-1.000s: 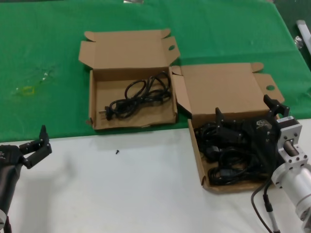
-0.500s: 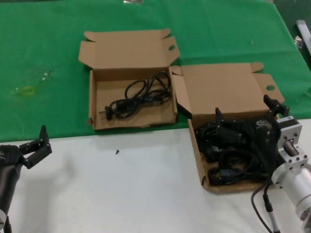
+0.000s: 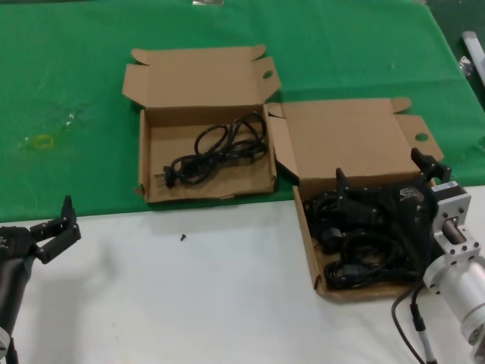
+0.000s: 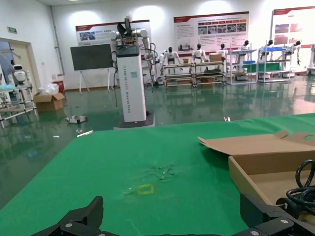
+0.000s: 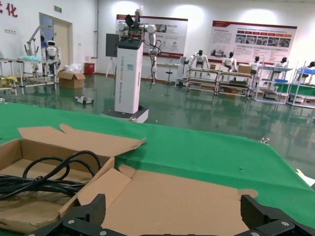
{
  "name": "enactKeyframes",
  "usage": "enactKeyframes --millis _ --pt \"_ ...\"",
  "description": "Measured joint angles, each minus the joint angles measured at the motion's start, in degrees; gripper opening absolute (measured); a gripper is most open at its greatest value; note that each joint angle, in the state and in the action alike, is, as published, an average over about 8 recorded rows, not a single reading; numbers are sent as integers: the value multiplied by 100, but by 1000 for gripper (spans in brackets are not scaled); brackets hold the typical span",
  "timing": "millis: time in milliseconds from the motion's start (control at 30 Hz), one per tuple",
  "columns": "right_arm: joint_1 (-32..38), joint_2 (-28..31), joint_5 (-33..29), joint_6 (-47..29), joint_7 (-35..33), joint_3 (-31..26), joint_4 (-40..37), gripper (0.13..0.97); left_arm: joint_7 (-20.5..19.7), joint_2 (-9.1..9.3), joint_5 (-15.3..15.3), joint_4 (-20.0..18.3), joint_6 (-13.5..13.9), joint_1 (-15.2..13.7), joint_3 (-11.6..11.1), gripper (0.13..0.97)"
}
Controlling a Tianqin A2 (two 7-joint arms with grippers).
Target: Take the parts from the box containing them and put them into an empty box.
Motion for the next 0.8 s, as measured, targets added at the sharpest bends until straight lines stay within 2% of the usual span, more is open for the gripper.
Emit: enactKeyframes --millis 800 --pt "0 0 0 0 0 0 0 966 0 0 0 0 0 0 0 966"
